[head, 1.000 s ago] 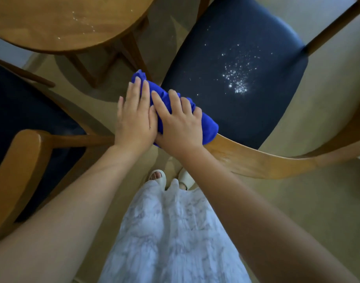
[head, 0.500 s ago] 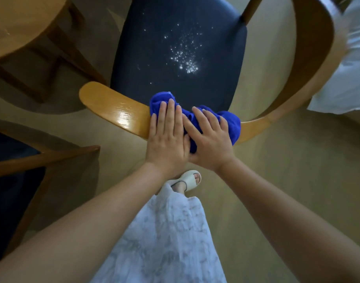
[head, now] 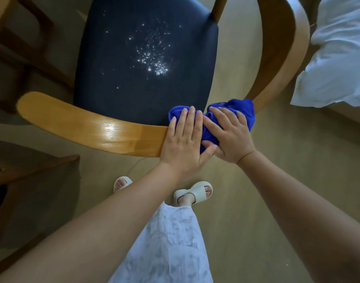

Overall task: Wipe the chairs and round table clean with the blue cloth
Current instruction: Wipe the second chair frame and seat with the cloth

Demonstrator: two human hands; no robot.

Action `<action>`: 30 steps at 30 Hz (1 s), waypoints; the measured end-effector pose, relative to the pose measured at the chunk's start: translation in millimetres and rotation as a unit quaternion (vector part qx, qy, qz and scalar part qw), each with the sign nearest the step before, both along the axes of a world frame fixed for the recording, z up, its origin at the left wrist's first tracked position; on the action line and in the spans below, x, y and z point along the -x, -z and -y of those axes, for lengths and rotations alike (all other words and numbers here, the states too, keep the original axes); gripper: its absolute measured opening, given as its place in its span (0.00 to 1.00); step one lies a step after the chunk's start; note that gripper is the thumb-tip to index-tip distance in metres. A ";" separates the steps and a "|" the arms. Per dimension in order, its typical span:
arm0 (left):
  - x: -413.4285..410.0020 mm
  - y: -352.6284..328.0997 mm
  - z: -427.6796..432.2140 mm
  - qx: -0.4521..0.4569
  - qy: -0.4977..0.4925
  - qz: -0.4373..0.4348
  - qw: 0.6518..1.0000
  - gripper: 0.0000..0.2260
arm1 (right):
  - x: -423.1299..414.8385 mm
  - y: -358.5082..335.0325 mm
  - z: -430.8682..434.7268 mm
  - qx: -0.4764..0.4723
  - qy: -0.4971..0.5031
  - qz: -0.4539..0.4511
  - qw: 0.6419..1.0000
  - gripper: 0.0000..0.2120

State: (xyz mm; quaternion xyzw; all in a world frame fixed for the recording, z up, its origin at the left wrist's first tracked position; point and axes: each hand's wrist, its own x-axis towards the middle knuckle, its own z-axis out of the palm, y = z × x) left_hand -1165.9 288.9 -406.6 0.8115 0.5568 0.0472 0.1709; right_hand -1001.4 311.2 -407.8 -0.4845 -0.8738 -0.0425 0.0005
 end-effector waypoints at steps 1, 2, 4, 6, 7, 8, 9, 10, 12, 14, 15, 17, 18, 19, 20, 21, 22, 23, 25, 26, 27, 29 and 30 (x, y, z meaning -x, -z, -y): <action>-5.8 -0.3 -1.3 0.007 0.002 -0.001 1.000 0.36 | -8.5 0.0 -4.5 -0.002 -0.008 0.007 1.000 0.27; -12.5 -0.4 -2.6 0.012 0.001 0.000 1.000 0.36 | -17.5 -0.1 -10.0 -0.005 -0.017 0.017 1.000 0.27; -29.2 -0.7 -7.8 0.019 -0.003 0.004 1.000 0.36 | -37.4 0.4 -22.3 -0.022 -0.032 0.047 0.998 0.28; -49.3 -5.4 -15.6 0.041 -0.014 0.010 0.999 0.38 | -57.1 0.9 -33.8 -0.052 -0.050 0.083 0.994 0.27; -59.6 -7.5 -20.4 0.067 -0.021 0.011 0.997 0.40 | -65.9 0.6 -40.2 -0.070 -0.064 0.093 0.991 0.27; -69.9 -9.0 -25.5 0.092 -0.030 0.006 0.995 0.42 | -73.7 -0.3 -47.4 -0.086 -0.078 0.100 0.988 0.26; -80.3 -10.0 -30.0 0.108 -0.042 -0.003 0.993 0.43 | -81.6 -2.4 -54.7 -0.101 -0.091 0.101 0.986 0.25; -90.6 -10.6 -33.3 0.112 -0.055 -0.009 0.992 0.44 | -90.0 -5.1 -62.2 -0.112 -0.104 0.097 0.983 0.25; -112.1 -11.1 -35.5 0.117 -0.075 -0.025 0.990 0.45 | -107.0 -11.1 -78.2 -0.128 -0.130 0.070 0.981 0.24; -134.6 -14.0 -40.9 0.111 -0.107 -0.028 0.988 0.46 | -122.3 -17.6 -94.9 -0.128 -0.151 0.027 0.980 0.23; -145.0 -16.7 -45.6 0.109 -0.126 -0.022 0.986 0.47 | -128.5 -20.3 -103.2 -0.123 -0.158 0.008 0.980 0.23; -164.2 -26.6 -59.8 0.124 -0.170 0.010 0.977 0.49 | -138.2 -26.4 -119.2 -0.106 -0.163 -0.021 0.981 0.23; -172.8 -29.9 -67.1 0.133 -0.188 0.035 0.972 0.49 | -142.4 -29.7 -126.8 -0.097 -0.164 -0.033 0.981 0.24; -180.0 -32.9 -73.2 0.141 -0.201 0.058 0.968 0.49 | -146.3 -33.0 -134.0 -0.087 -0.165 -0.044 0.981 0.24; -187.0 -36.0 -79.3 0.142 -0.215 0.073 0.963 0.50 | -150.5 -36.6 -142.1 -0.075 -0.166 -0.052 0.982 0.25; -192.7 -38.2 -84.5 0.142 -0.228 0.087 0.959 0.50 | -153.5 -39.9 -149.3 -0.063 -0.162 -0.060 0.983 0.25; -196.9 -40.2 -89.5 0.141 -0.237 0.104 0.955 0.51 | -155.4 -42.8 -155.7 -0.051 -0.154 -0.071 0.984 0.26; -201.7 -41.5 -95.5 0.142 -0.249 0.123 0.950 0.51 | -157.0 -45.7 -162.2 -0.041 -0.146 -0.086 0.985 0.26; -212.4 -44.8 -108.5 0.143 -0.277 0.153 0.938 0.52 | -158.2 -50.9 -173.4 -0.022 -0.129 -0.118 0.984 0.24; -218.6 -46.9 -115.7 0.142 -0.291 0.163 0.932 0.52 | -159.2 -53.5 -179.1 -0.010 -0.121 -0.131 0.984 0.24; -224.6 -48.3 -123.5 0.134 -0.306 0.169 0.927 0.51 | -160.8 -56.0 -185.3 0.005 -0.114 -0.139 0.984 0.24; -235.6 -49.3 -138.7 0.110 -0.341 0.164 0.919 0.48 | -164.7 -61.7 -201.2 0.047 -0.108 -0.139 0.983 0.23; -240.2 -49.9 -146.6 0.106 -0.356 0.148 0.917 0.46 | -166.8 -64.4 -210.1 0.071 -0.108 -0.133 0.983 0.24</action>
